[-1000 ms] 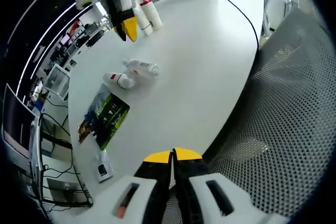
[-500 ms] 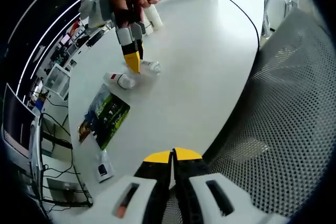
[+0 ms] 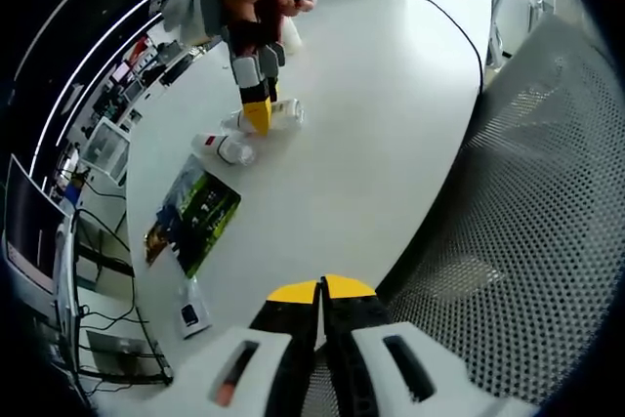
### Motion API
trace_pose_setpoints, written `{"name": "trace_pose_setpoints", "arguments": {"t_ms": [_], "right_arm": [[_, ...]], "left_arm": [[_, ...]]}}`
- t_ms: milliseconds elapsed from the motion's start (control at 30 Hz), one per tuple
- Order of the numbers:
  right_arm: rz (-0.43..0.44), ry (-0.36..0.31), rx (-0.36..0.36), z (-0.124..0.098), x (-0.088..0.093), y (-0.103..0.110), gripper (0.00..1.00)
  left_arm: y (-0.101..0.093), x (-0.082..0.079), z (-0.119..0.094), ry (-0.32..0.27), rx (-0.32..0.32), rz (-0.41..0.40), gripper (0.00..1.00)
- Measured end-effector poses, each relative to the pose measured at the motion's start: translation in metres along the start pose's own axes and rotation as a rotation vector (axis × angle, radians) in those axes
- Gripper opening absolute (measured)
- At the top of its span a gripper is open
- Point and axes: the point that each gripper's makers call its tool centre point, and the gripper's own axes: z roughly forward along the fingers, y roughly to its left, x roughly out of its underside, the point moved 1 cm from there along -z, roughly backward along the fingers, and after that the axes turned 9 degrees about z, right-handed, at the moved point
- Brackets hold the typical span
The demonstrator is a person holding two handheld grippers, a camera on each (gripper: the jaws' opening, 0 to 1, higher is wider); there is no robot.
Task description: Arrange the skincare products in the storage area until every visible bottle or jar stands upright without overlapping.
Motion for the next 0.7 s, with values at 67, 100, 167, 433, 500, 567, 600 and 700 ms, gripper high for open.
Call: {"name": "trace_pose_setpoints", "arguments": {"t_ms": [67,100,167,433,500,567,600,700], "right_arm": [[0.023,-0.014,-0.011,-0.002,0.006,-0.002,0.18],[0.056,-0.03,-0.019,-0.004,0.01,-0.002,0.18],[0.121,-0.061,-0.047,-0.007,0.018,-0.002,0.18],[0.384,-0.167,-0.186,-0.021,0.058,0.004,0.17],[0.434,-0.195,-0.209,-0.024,0.067,0.006,0.17],[0.47,-0.257,-0.262,-0.03,0.071,0.011,0.17],[0.487,-0.269,-0.269,-0.033,0.075,0.013,0.17],[0.486,-0.356,-0.347,-0.045,0.081,0.027,0.18]], "left_arm": [[0.0,0.0,0.0,0.002,0.001,0.0,0.0],[0.0,0.001,0.001,0.004,0.003,-0.001,0.0],[-0.001,0.001,0.0,0.006,0.004,0.0,0.0],[-0.003,-0.001,0.0,-0.003,0.014,0.006,0.0],[-0.004,-0.002,0.0,-0.011,0.017,0.007,0.0],[-0.005,-0.003,-0.001,-0.016,0.02,0.01,0.0],[-0.005,-0.003,-0.001,-0.017,0.023,0.011,0.0],[-0.007,-0.005,-0.001,-0.026,0.028,0.014,0.0]]}}
